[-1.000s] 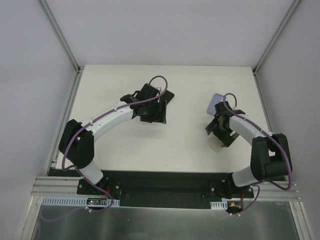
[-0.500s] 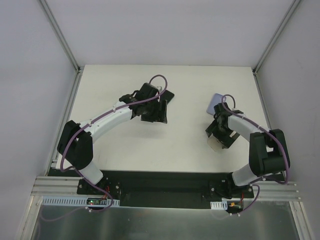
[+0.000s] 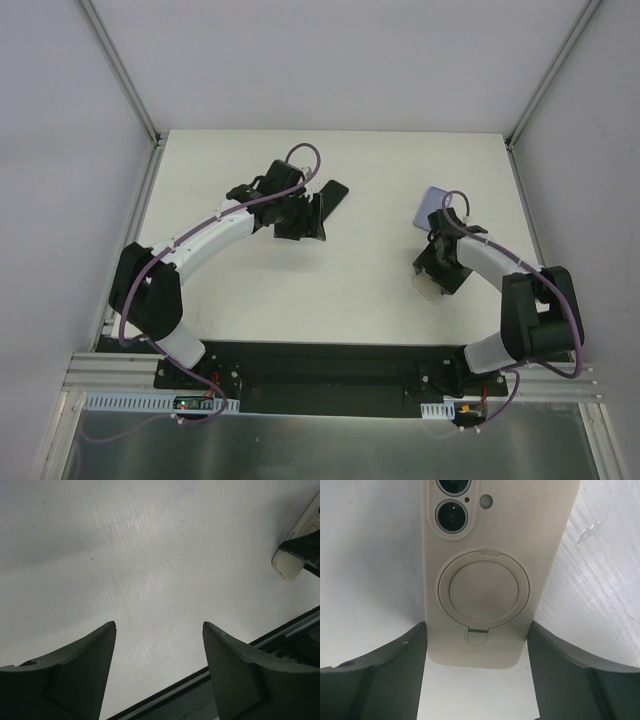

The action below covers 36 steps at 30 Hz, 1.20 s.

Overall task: Take the phone out of the phone case
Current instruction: Pick up the phone at the center of the board.

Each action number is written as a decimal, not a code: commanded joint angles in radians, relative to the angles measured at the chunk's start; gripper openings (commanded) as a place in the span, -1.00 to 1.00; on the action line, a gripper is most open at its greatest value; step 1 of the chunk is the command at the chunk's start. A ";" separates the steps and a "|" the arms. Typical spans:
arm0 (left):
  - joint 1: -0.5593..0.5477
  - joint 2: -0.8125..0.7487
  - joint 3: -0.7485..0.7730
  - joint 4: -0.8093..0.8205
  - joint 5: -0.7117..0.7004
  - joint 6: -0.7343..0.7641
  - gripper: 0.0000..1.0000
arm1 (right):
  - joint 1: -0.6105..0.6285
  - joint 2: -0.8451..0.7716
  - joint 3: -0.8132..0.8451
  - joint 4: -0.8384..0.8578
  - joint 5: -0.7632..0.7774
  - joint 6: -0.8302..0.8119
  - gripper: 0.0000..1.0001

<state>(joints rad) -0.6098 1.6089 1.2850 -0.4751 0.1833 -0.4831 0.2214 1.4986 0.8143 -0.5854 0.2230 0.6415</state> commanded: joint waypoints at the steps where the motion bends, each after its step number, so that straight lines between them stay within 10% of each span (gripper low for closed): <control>1: 0.064 -0.066 -0.009 0.013 0.100 -0.003 0.36 | 0.035 -0.092 -0.047 -0.011 -0.017 -0.051 -0.29; 14: 0.073 0.031 -0.036 0.185 0.409 -0.173 0.29 | 0.139 -0.432 -0.202 0.134 -0.312 -0.151 -0.56; 36: -0.050 0.463 -0.061 0.702 0.703 -0.577 0.70 | 0.292 -0.405 -0.170 0.239 -0.450 -0.203 -0.75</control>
<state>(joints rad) -0.6434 2.0254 1.1931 0.1249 0.8230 -0.9894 0.5034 1.1069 0.6044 -0.4061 -0.1833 0.4534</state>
